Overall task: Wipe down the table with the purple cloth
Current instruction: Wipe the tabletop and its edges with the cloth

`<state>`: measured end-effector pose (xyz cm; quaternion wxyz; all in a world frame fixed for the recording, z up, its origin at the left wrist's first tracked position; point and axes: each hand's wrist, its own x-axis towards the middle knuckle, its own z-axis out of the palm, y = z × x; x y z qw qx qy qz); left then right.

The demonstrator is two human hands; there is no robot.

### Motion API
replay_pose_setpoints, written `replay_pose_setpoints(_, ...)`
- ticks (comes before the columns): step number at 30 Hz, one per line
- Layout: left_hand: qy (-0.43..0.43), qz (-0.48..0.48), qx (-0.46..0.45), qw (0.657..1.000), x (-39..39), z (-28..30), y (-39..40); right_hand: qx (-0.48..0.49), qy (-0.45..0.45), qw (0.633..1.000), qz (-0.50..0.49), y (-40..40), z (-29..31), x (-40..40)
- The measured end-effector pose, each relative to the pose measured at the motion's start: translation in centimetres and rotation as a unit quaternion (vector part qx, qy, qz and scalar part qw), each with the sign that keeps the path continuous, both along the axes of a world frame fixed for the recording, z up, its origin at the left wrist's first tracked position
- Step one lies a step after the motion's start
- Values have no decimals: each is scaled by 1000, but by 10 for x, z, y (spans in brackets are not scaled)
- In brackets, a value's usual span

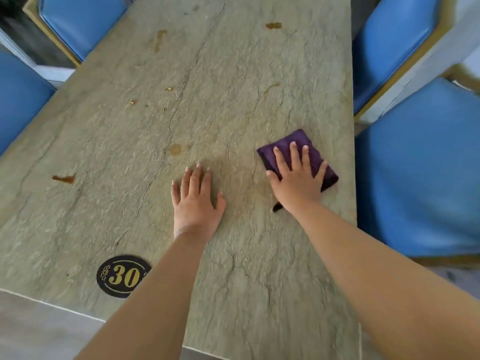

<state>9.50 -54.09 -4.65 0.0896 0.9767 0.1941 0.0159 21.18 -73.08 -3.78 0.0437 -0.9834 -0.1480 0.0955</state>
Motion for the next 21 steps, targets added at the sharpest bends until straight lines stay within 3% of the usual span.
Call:
replay_pose_setpoints(2, 21, -5, 10, 1000, 1, -1, -1, 4, -4, 999, 44, 15, -2, -51)
replay_pose_setpoints(4, 36, -7, 0, 999, -1, 1, -3, 29, -22, 988, 151, 2, -3, -106)
replay_pose_setpoints(8, 16, -28, -97, 995, -30, 13, -24, 34, -31, 920, 390, -78, -5, -169)
replay_pose_setpoints(10, 6, -56, -111, 992, -58, 16, -49, 7, -33, 900, 434, -111, -1, -155)
replay_pose_setpoints(12, -5, -61, -107, 992, -84, 14, -74, -16, -30, 931, 364, -119, 1, -129)
replay_pose_setpoints(14, -9, -53, -91, 994, -101, 7, -89, -12, -25, 975, 220, -110, 1, -110)
replay_pose_setpoints(17, -9, -58, -49, 997, -112, 0, -95, -6, -4, 999, 51, -85, 0, -118)
replay_pose_setpoints(19, -9, -58, -39, 997, -114, -2, -96, -13, 2, 999, 52, -75, 1, -146)
replay_pose_setpoints(21, -9, -58, -34, 998, -113, -3, -97, -10, -8, 993, 117, -81, 2, -186)
